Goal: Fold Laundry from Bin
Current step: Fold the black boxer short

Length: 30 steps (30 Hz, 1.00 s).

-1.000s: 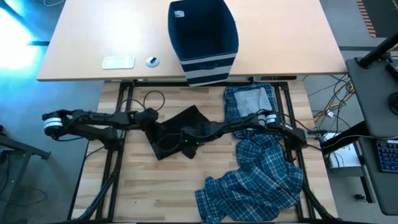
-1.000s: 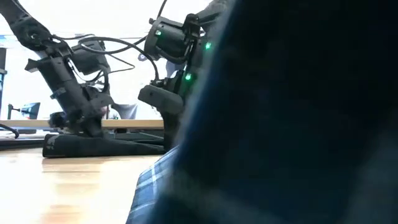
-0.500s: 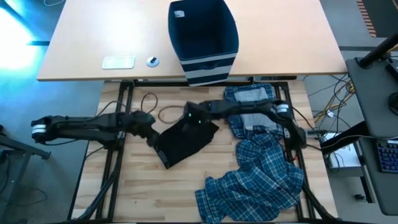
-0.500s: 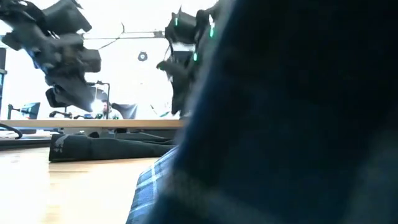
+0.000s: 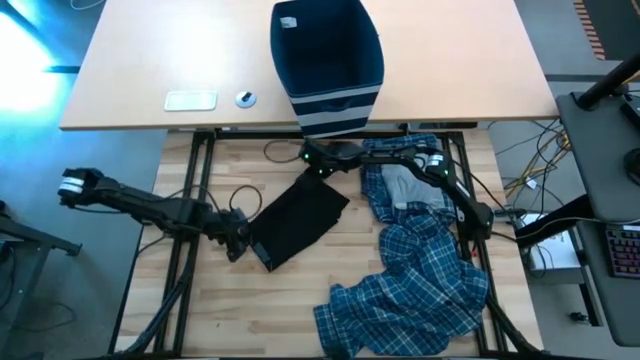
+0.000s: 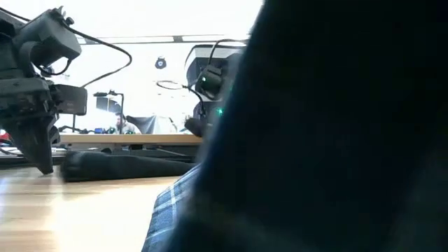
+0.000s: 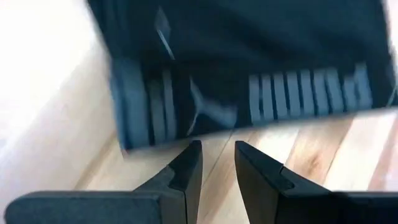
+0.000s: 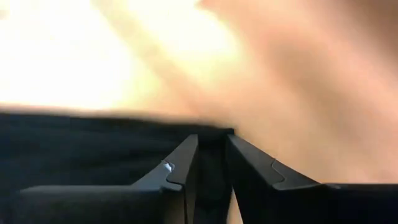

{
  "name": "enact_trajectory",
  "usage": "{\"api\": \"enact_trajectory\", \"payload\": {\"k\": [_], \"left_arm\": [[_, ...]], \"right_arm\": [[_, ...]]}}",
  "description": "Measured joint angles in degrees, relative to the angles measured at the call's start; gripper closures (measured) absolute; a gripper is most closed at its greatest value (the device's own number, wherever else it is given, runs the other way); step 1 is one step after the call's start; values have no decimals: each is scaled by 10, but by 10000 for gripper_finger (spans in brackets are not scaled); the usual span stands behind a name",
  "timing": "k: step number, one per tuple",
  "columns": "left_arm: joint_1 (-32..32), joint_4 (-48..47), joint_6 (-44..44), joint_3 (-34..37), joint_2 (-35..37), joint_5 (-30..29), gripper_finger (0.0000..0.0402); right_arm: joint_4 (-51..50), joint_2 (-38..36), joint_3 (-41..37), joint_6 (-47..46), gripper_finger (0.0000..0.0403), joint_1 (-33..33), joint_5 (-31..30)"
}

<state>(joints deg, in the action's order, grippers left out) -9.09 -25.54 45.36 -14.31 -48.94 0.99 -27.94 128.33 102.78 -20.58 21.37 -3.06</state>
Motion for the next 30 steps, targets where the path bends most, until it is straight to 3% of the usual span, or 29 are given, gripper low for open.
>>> {"api": "enact_trajectory", "payload": {"k": [2, 7, 12, 14, 20, 26, 28, 30], "left_arm": [[-8, 1, 2, 0, -14, -1, 322], [-10, 3, 2, -2, -31, 5, 322], [-11, -4, 0, -20, -4, 31, 322], [-11, 9, -25, -44, 17, 11, 322], [8, 16, -171, -74, 45, -69, 322], [11, 8, -336, -105, 25, -74, 306], [14, -22, -328, -127, 3, -95, 287], [24, -79, -252, -153, -29, -144, 266]], "right_arm": [[17, 2, 0, 0, 322, 9, -28], [23, -13, 25, 6, 325, 13, -24], [-51, -36, 49, 24, 326, -5, 3], [-87, -47, 53, 35, 323, -23, 5], [-110, -68, 37, 150, 308, -127, 21], [-74, -48, 33, 265, 269, -253, 20], [-52, -34, 32, 278, 251, -279, 15], [-15, -21, 31, 287, 233, -297, -3]]}}
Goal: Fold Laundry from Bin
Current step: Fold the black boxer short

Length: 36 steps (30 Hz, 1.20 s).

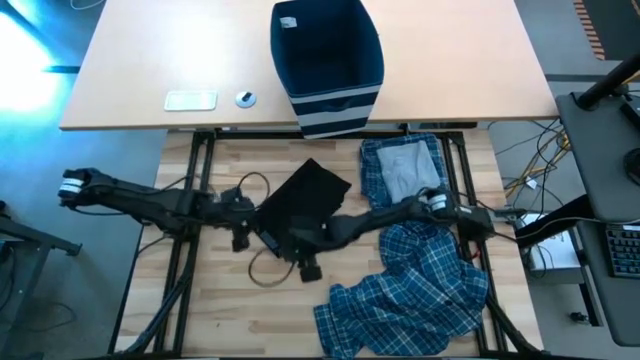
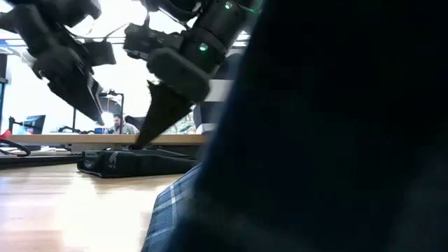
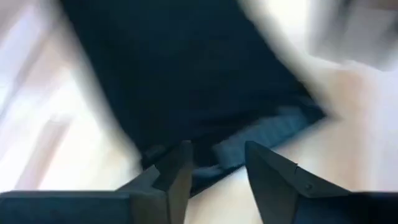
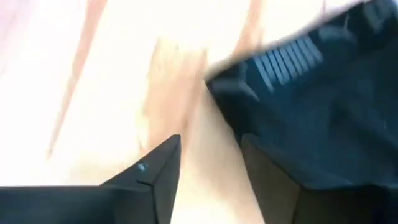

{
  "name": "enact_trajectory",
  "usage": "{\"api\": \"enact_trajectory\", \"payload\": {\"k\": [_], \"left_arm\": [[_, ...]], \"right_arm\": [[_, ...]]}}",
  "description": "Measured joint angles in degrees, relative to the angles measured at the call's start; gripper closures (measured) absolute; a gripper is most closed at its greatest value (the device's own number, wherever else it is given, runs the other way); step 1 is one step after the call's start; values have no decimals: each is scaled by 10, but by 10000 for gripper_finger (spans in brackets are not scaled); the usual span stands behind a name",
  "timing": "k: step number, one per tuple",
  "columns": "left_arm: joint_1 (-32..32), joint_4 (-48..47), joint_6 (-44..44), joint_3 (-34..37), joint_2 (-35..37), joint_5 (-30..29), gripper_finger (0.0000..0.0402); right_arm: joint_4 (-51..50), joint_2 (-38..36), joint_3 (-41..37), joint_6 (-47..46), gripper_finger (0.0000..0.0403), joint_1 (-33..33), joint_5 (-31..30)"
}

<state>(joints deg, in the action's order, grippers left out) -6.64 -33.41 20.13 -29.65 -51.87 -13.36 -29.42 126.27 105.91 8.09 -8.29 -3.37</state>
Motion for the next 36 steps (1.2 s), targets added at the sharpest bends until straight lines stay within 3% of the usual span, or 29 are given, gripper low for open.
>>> {"api": "enact_trajectory", "payload": {"k": [3, 8, 15, 21, 27, 29, 32, 36], "left_arm": [[14, -33, 55, -9, -47, -28, 243], [34, 83, 60, 30, -119, -21, 238], [49, 95, 139, 71, -183, 39, 261], [-45, 104, 240, 51, -161, 168, 276], [-174, 119, 391, -21, -149, 177, 279], [-207, 114, 408, -49, -141, 161, 279], [-209, 85, 397, -95, -125, 110, 279], [-124, 26, 323, -103, -115, 83, 279]], "right_arm": [[69, 19, 2, -7, 211, -11, -24], [104, 65, 28, -38, 204, 3, -20], [46, 84, 49, -155, 211, 11, 89], [-106, 56, 88, -165, 212, -1, 97], [-247, -42, 141, -205, 213, -23, 92], [-267, -66, 145, -247, 213, -32, 65], [-261, -93, 140, -300, 213, -48, -20], [-276, -114, 139, -361, 213, -62, -112]]}}
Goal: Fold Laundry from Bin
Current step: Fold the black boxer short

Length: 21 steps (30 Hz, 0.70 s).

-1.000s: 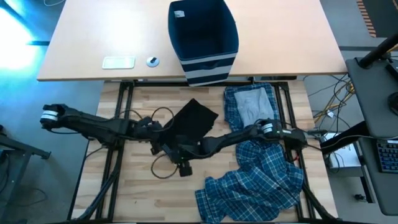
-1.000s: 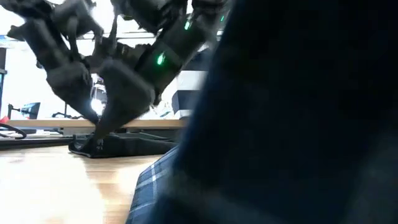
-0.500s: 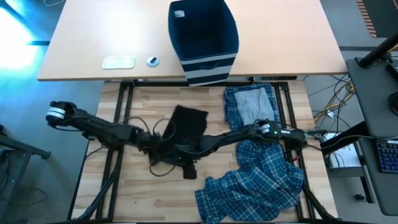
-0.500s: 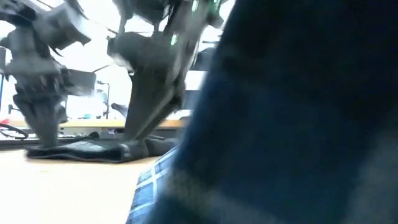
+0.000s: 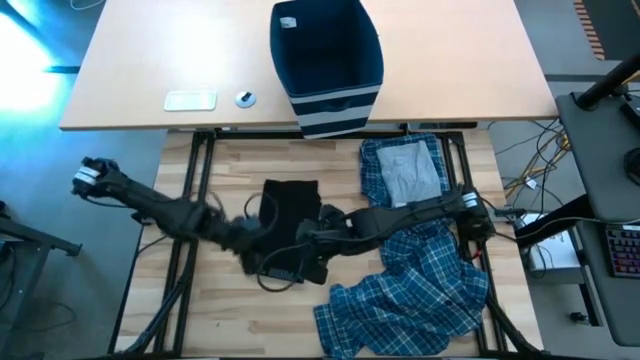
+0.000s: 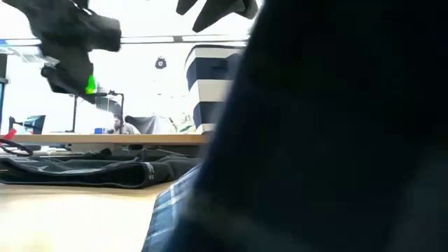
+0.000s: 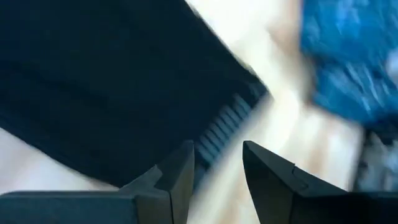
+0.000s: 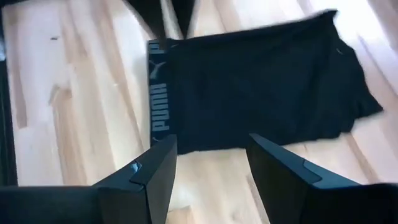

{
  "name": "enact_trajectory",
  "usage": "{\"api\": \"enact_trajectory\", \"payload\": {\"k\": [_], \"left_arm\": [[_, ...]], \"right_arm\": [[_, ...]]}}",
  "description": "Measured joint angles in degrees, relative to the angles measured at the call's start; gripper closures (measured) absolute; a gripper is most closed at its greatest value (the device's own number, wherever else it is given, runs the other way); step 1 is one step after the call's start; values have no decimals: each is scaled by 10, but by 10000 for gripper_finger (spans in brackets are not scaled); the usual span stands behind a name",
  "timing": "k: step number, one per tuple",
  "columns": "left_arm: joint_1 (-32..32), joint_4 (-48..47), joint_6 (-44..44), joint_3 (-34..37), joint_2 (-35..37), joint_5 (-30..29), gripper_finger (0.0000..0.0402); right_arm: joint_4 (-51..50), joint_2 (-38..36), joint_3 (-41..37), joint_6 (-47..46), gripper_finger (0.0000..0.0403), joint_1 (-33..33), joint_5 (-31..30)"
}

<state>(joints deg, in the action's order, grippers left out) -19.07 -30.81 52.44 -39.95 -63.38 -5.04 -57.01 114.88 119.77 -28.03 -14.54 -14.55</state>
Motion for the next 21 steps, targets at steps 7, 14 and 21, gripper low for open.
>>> {"api": "enact_trajectory", "payload": {"k": [7, 14, 21], "left_arm": [[181, 125, -112, 98, 3, -5, 279], [206, 243, -73, 203, -4, -6, 272], [221, 226, -45, 200, 5, 53, 197]], "right_arm": [[-38, 4, -38, -133, 213, 11, -3], [-41, 3, -131, -177, 213, 85, 5], [39, -33, -214, -106, 213, 155, 43]]}}
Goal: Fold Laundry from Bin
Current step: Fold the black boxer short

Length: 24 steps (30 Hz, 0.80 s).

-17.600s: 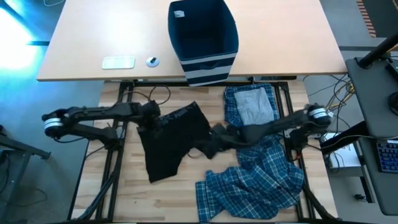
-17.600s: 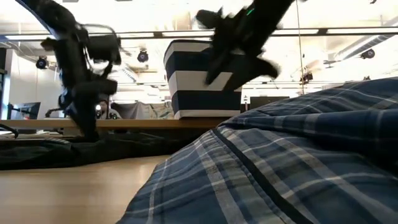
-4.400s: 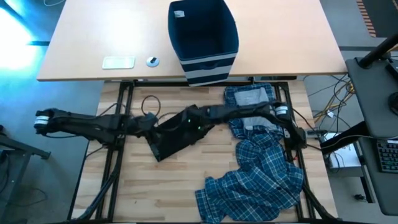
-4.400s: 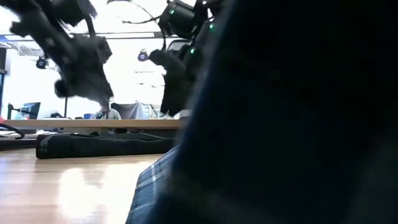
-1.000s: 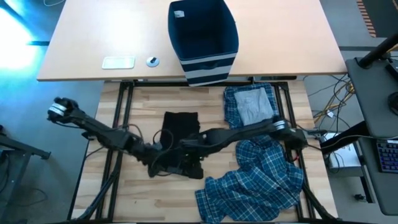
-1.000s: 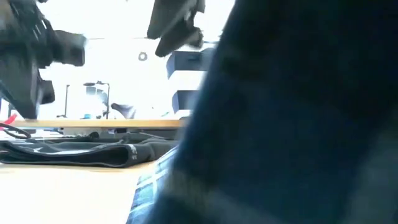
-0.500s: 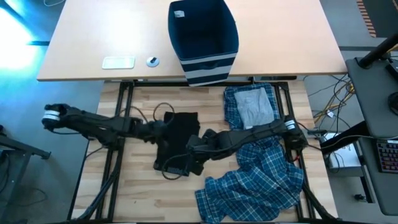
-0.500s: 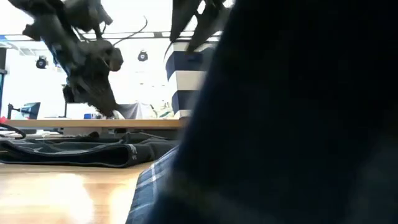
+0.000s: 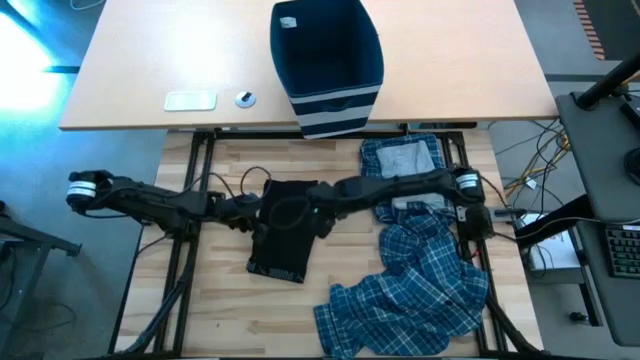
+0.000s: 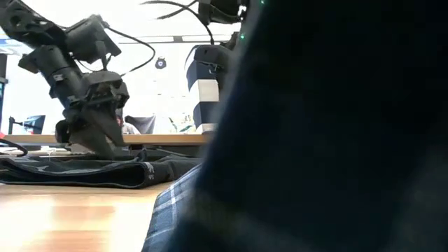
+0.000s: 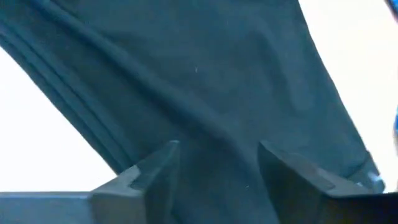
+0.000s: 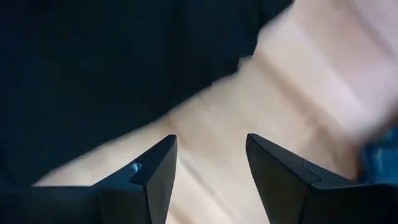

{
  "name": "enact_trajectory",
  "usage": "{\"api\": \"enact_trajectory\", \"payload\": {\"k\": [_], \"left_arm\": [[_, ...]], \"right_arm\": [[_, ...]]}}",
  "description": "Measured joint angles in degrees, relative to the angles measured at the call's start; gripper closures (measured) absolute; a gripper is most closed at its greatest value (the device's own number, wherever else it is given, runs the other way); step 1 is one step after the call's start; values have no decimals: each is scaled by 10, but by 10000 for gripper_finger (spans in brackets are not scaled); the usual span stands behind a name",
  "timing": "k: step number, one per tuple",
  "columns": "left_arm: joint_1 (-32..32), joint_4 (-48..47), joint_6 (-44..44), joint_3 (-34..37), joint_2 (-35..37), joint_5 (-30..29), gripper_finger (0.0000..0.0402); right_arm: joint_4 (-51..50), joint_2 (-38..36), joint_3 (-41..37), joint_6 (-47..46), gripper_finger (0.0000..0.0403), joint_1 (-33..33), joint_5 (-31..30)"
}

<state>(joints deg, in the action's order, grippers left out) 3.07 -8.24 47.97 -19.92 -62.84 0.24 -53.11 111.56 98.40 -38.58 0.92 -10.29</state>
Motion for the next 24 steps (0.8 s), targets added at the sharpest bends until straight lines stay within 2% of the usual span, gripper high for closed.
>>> {"api": "enact_trajectory", "payload": {"k": [3, 6, 11, 14, 17, 20, 24], "left_arm": [[39, -27, 0, -29, -5, 15, 155], [105, -39, -26, -65, -18, 35, 123], [228, -67, -101, -135, -64, 97, 106], [271, -86, -199, -183, -102, 137, 105], [288, -171, -340, -237, -145, 158, 105], [289, -265, -484, -296, -188, 141, 105], [292, -342, -639, -357, -249, 133, 106]], "right_arm": [[78, -36, -59, 47, 213, 27, -3], [167, -81, -141, 87, 213, 55, 1], [265, -156, -252, 126, 202, 91, 14], [291, -173, -285, 148, 181, 110, 27], [296, -174, -293, 174, 151, 124, 51], [302, -168, -293, 224, 128, 130, 62], [334, -144, -293, 247, 122, 144, 76]]}}
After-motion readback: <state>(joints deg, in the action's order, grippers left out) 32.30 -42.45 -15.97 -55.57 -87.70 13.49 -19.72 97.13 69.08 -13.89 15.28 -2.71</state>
